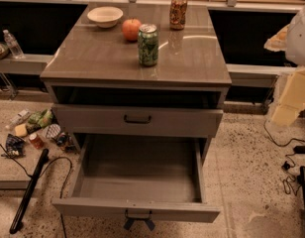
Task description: Place green can into middle drawer
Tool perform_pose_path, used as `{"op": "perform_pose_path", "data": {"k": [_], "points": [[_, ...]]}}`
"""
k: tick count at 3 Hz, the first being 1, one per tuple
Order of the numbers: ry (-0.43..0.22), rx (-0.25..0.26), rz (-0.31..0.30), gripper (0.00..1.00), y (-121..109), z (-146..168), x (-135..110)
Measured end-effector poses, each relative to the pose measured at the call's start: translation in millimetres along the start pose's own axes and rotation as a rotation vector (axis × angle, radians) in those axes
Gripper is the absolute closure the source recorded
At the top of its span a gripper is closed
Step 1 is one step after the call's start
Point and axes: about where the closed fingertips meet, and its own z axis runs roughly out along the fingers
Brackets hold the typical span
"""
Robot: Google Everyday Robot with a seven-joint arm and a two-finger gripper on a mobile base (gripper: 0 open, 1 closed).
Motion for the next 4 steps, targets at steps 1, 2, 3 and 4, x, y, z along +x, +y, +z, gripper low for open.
{"op": "perform_pose_path", "data": {"k": [1, 2, 3, 4], "points": [[0.0, 0.0, 0.0, 0.0, 0.0, 0.0, 0.0], [-0.094, -0.006, 0.027, 0.0, -14.5, 14.7, -12.7], [-0.312, -0.019, 0.085, 0.0, -52.2, 47.9, -51.4], [-0.482, -0.022, 0.179, 0.0, -83.2, 75.5, -81.1]]}}
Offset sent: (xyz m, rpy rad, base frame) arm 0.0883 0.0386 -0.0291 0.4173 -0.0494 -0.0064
